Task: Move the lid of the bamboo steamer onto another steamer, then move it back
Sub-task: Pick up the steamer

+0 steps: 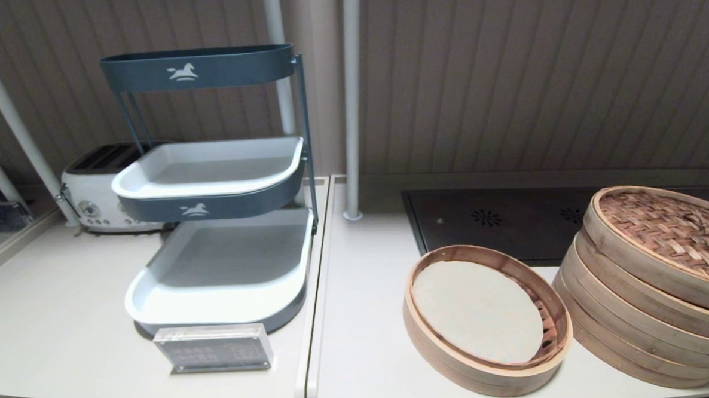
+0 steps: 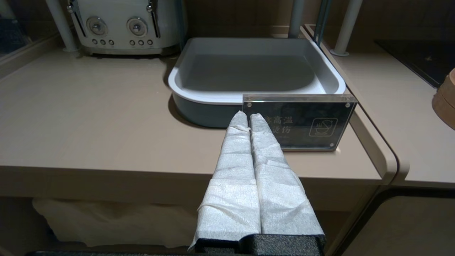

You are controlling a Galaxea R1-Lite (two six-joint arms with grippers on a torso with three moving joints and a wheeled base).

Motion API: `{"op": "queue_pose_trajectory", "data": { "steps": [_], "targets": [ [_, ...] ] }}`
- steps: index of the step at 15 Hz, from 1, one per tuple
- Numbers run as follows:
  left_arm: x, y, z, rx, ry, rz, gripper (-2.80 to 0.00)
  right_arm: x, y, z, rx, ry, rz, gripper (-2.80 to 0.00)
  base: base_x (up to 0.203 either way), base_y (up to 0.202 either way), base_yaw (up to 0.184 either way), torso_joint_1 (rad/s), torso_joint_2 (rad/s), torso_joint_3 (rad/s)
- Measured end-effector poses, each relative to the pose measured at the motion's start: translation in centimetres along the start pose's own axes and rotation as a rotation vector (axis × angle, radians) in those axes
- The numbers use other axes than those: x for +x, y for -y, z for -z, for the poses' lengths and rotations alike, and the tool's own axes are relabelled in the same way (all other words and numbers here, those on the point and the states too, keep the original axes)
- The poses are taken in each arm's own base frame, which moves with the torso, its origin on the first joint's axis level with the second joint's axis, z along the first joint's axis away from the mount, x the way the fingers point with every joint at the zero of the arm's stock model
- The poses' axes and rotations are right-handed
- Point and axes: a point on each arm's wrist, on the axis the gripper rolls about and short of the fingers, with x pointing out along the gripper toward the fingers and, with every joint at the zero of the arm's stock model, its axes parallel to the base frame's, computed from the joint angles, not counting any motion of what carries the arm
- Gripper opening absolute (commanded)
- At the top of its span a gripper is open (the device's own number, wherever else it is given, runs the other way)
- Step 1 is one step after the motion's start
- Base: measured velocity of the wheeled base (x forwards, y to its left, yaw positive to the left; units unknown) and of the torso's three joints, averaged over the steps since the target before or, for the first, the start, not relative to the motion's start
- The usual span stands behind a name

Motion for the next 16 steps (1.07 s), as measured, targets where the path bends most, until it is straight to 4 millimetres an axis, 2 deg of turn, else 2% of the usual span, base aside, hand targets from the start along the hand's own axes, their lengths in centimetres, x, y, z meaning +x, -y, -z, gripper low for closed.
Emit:
{"op": "queue_pose_trajectory", "data": {
  "steps": [2,4,6,9,12,16],
  "targets": [
    [0.0,0.0,0.0,0.0,0.0,0.0,-2.8,1.9,0.8,2.2,-0.034,0.058,0.054,-2.8,0.0,0.0,0.0,0.0,0.0,0.0],
    [0.0,0.0,0.0,0.0,0.0,0.0,-2.8,4.0,1.7,4.1,-0.073,0.116,0.038,-2.8,0.0,0.0,0.0,0.0,0.0,0.0],
    [0.0,0.0,0.0,0.001,0.0,0.0,-2.8,5.1,2.2,5.4,-0.107,0.184,0.059,-2.8,0.0,0.0,0.0,0.0,0.0,0.0],
    [0.0,0.0,0.0,0.0,-0.001,0.0,-2.8,4.8,2.0,7.2,-0.116,0.296,0.098,-2.8,0.0,0.0,0.0,0.0,0.0,0.0],
    [0.0,0.0,0.0,0.001,-0.001,0.0,-2.8,4.6,2.2,8.5,-0.083,0.384,0.23,-2.8,0.0,0.0,0.0,0.0,0.0,0.0],
    [0.0,0.0,0.0,-0.002,0.0,-0.001,-2.8,4.7,2.4,8.7,-0.051,0.474,0.318,-2.8,0.0,0.0,0.0,0.0,0.0,0.0]
  ]
}}
